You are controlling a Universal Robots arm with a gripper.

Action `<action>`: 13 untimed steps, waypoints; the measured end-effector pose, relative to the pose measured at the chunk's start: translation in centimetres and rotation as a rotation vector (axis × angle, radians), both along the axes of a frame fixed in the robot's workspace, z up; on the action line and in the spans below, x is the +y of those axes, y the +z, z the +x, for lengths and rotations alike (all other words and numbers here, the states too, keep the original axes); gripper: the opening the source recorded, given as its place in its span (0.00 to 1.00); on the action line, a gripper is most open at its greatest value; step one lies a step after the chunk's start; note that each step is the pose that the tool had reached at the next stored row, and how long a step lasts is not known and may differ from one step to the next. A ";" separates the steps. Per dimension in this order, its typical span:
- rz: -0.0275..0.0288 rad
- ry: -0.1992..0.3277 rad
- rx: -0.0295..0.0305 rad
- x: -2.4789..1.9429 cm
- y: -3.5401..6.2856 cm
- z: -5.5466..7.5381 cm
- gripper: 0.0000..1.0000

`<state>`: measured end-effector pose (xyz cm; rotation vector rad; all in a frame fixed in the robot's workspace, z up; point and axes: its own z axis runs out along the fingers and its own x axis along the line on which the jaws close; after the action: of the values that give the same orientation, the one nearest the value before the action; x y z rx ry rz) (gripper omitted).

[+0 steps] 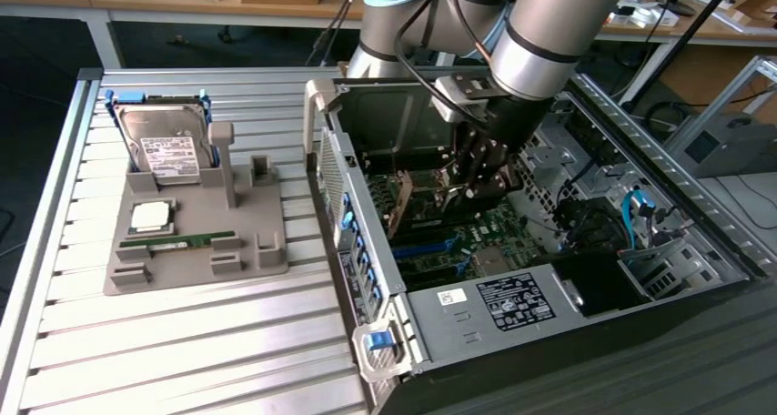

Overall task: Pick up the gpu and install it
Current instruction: 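Insert the gpu into the slot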

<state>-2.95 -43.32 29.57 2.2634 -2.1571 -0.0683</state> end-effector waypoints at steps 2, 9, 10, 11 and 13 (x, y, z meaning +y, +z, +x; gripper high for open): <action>0.0000 0.000 0.0000 -0.01 -0.03 0.0 0.27; 0.0001 0.000 0.0000 -0.06 -0.21 0.0 0.27; 0.0000 0.000 0.0000 -0.08 -0.24 -0.1 0.27; 0.0001 0.000 0.0000 -0.08 -0.27 -0.1 0.27; 0.0000 0.000 0.0000 -0.10 -0.37 -0.2 0.27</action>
<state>-3.17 -43.43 29.20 2.2633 -2.1572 -0.0683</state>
